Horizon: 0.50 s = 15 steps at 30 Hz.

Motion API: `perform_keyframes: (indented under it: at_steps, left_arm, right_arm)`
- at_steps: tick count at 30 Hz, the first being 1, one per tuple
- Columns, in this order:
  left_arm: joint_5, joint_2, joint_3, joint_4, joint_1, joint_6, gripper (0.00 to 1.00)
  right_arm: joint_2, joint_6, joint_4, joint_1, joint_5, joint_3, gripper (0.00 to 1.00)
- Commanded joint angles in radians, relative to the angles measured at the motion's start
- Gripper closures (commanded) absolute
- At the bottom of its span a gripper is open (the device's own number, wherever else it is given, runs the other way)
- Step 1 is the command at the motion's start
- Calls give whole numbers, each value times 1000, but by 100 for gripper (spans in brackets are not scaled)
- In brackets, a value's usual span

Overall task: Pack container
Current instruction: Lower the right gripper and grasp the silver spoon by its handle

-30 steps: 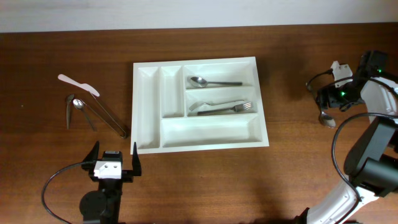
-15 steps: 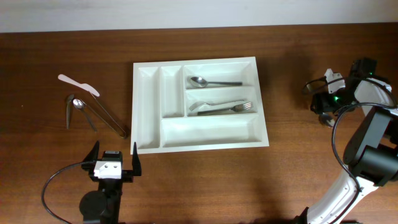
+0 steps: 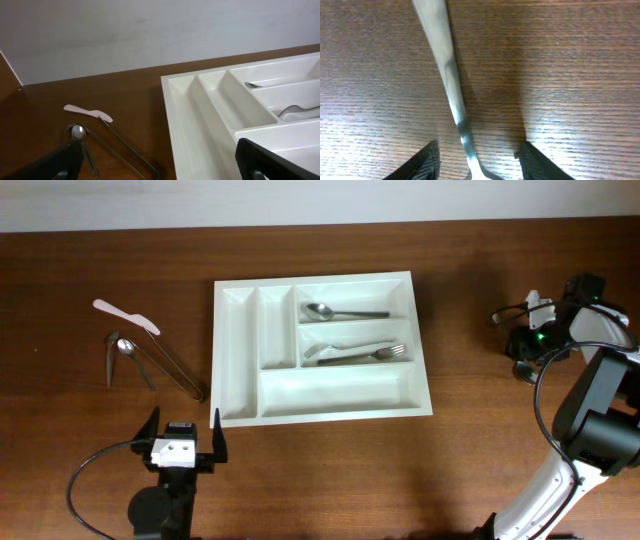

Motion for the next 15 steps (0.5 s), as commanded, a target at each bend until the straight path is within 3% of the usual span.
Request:
perform_keyframes:
  at_steps: [1, 15]
  left_arm:
    - [-7, -8, -6, 0, -5, -13, 1]
    - [-7, -8, -6, 0, -5, -13, 1]
  right_arm:
    - [72, 39, -23, -2, -53, -23, 54]
    - [72, 55, -40, 74, -90, -24, 62]
